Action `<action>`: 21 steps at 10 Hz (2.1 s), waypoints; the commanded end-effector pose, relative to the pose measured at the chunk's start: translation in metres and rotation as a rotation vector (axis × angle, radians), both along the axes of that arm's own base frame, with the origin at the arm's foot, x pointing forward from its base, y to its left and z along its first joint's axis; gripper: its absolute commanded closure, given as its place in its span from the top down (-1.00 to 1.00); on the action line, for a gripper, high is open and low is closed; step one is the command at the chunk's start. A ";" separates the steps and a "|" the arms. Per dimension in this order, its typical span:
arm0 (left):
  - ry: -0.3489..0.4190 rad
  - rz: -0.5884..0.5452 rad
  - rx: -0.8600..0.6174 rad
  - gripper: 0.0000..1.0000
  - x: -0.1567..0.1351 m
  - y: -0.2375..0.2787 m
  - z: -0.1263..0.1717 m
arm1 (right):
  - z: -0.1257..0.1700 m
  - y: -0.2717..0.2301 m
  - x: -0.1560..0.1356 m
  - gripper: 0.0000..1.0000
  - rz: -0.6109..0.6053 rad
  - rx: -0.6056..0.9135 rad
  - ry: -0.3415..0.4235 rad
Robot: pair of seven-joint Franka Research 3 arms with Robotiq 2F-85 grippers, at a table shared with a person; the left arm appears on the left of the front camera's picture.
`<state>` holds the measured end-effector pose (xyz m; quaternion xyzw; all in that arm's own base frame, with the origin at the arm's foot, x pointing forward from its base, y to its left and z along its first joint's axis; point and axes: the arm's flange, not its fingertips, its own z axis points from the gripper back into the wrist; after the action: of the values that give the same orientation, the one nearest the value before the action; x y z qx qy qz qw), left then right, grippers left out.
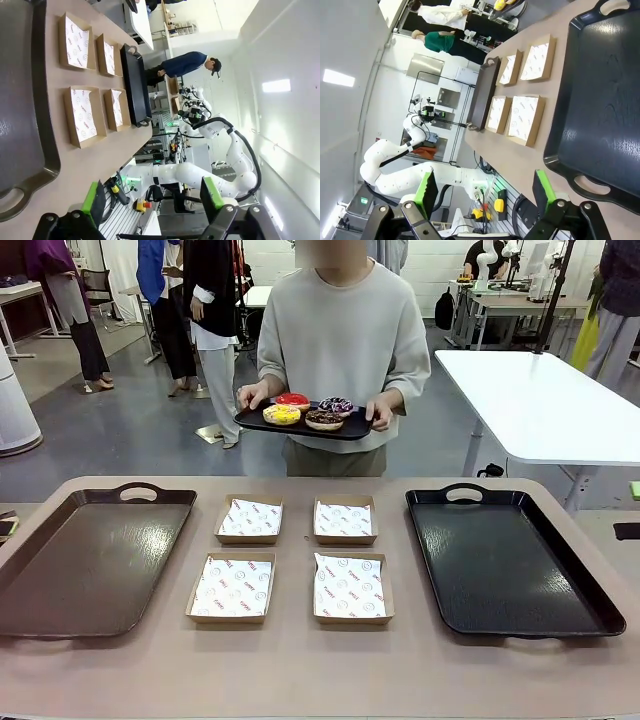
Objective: Individually package the donuts and arrange them on the tray.
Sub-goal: Pick up one Paper togo box.
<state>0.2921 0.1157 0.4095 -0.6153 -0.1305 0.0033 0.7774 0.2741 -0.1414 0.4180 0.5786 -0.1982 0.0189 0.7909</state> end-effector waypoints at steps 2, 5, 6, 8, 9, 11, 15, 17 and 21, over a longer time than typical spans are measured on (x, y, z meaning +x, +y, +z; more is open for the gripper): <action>-0.006 0.000 -0.017 1.00 0.001 -0.001 0.000 | -0.002 0.001 0.001 1.00 0.007 0.009 0.001; -0.006 0.000 -0.017 1.00 0.001 -0.001 0.000 | -0.002 0.001 0.001 1.00 0.007 0.009 0.001; -0.006 0.000 -0.017 1.00 0.001 -0.001 0.000 | -0.002 0.001 0.001 1.00 0.007 0.009 0.001; -0.006 0.000 -0.017 1.00 0.001 -0.001 0.000 | -0.002 0.001 0.001 1.00 0.007 0.009 0.001; -0.006 0.000 -0.017 1.00 0.001 -0.001 0.000 | -0.002 0.001 0.001 1.00 0.007 0.009 0.001; -0.006 0.000 -0.017 1.00 0.001 -0.001 0.000 | -0.002 0.001 0.001 1.00 0.007 0.009 0.001; -0.006 0.000 -0.017 1.00 0.001 -0.001 0.000 | -0.002 0.001 0.001 1.00 0.007 0.009 0.001; -0.006 0.000 -0.017 1.00 0.001 -0.001 0.000 | -0.002 0.001 0.001 1.00 0.007 0.009 0.001; -0.006 0.000 -0.017 1.00 0.001 -0.001 0.000 | -0.002 0.001 0.001 1.00 0.007 0.009 0.001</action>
<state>0.2926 0.1146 0.4092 -0.6152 -0.1288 0.0025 0.7778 0.2754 -0.1403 0.4157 0.5793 -0.1939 0.0180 0.7915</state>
